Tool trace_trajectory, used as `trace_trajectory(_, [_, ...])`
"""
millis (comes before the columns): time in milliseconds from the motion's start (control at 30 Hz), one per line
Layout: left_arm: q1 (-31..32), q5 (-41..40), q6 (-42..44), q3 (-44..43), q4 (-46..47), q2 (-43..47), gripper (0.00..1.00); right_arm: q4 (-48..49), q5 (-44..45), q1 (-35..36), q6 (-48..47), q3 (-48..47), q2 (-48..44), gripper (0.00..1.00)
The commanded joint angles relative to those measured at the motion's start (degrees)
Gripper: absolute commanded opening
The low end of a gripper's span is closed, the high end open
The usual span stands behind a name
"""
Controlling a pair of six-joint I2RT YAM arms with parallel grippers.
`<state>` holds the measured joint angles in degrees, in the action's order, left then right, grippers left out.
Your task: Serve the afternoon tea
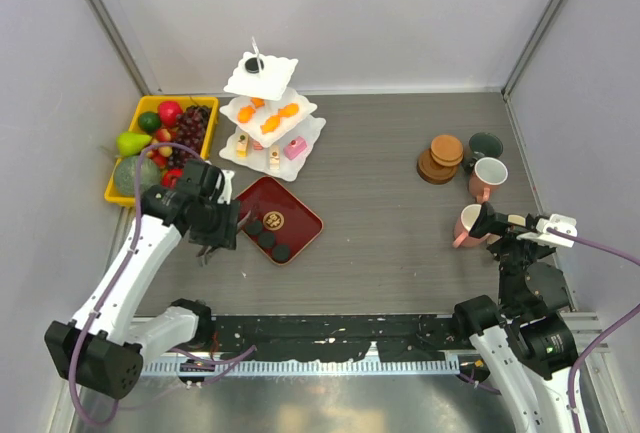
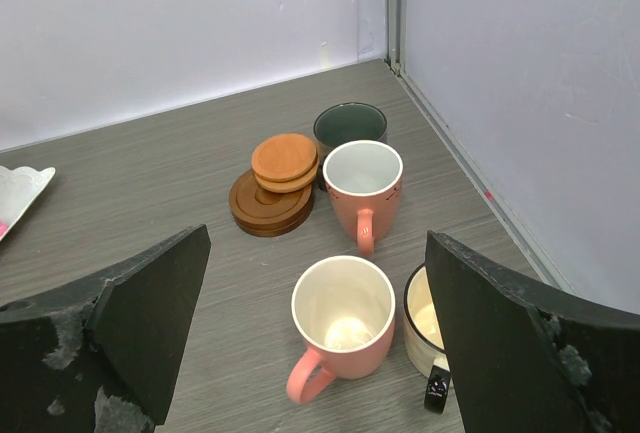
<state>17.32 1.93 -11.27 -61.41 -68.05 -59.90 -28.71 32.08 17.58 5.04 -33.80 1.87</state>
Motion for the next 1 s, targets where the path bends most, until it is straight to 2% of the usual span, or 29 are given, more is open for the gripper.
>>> trace_trajectory(0, [0.9,1.4,-1.9,2.4,4.0,-0.6,0.54,2.3,0.4,0.3,-0.2,-0.1,-0.2,0.95])
trace_trajectory(533, [1.1,-0.4,-1.0,4.2,5.9,-7.9,0.57,2.3,0.6,0.3,-0.2,0.1,-0.6,0.95])
trace_trajectory(967, [4.3,-1.1,-1.2,2.9,2.0,-11.6,0.60,2.3,0.7,0.3,-0.2,0.0,-0.6,0.96])
